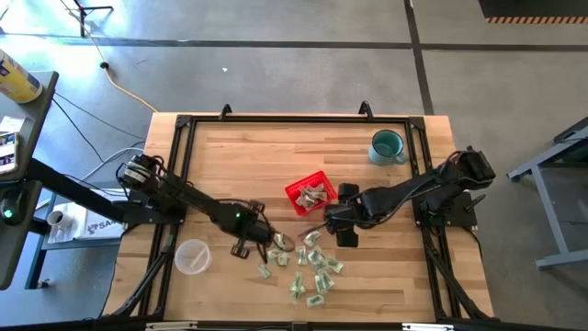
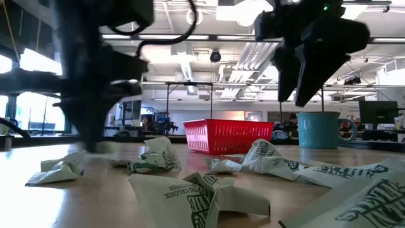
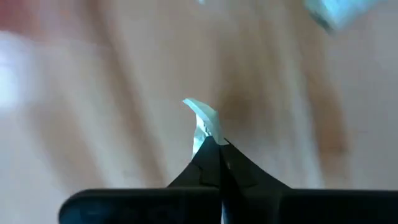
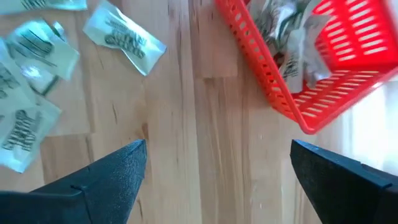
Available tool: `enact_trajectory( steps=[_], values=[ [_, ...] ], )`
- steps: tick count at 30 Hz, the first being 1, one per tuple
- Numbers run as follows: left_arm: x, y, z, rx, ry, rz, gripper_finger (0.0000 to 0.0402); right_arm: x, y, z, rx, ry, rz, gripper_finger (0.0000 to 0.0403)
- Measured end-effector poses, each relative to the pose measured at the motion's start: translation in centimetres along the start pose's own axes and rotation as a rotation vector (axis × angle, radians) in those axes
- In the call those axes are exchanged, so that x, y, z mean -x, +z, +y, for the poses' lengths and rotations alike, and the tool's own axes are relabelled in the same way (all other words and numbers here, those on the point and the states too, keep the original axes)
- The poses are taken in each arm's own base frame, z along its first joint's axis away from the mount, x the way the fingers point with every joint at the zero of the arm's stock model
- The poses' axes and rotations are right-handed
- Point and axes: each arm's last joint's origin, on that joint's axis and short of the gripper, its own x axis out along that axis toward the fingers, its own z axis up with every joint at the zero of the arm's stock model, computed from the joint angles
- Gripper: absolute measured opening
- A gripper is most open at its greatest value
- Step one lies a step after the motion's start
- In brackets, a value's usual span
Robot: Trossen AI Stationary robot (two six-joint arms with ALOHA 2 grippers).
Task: Pick and place items into bin
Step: Put the stevia packet into the red bin
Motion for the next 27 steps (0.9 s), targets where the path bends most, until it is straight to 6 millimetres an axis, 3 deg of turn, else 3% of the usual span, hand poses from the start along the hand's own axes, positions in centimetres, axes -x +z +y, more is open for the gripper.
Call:
enact_trajectory(
  steps=[5,13,16,20,24,27],
  values=[
    [1.9,2.3,4.0,0.04,0.052,-0.058,0.0035,2.4,-1.2,1.0,-0.044,-0.072,-0.06,0.0379],
    [6.8,7.2,11.3,0.085,0.143,-0.408,0.0024,4.2,-3.6,1.8,-0.147,-0.128,0.005,0.0377],
    [5.9,8.0,13.6,0.131,0.094,-0.482,0.0029,4.4,-3.8,2.4,-0.158,-0.127,-0.01,0.0376],
    [3.4,7.6,15.3,0.287,-0.034,-0.439,0.0054,4.5,-3.9,2.7,-0.163,-0.134,-0.026,0.0376],
    [2.5,7.0,15.3,0.432,-0.036,-0.354,0.0116,4.4,-3.6,2.7,-0.126,-0.121,-0.042,0.0377],
    [3.5,6.6,15.0,0.511,-0.024,-0.338,0.0174,4.2,-3.0,3.2,-0.034,-0.044,-0.063,0.038]
  ],
)
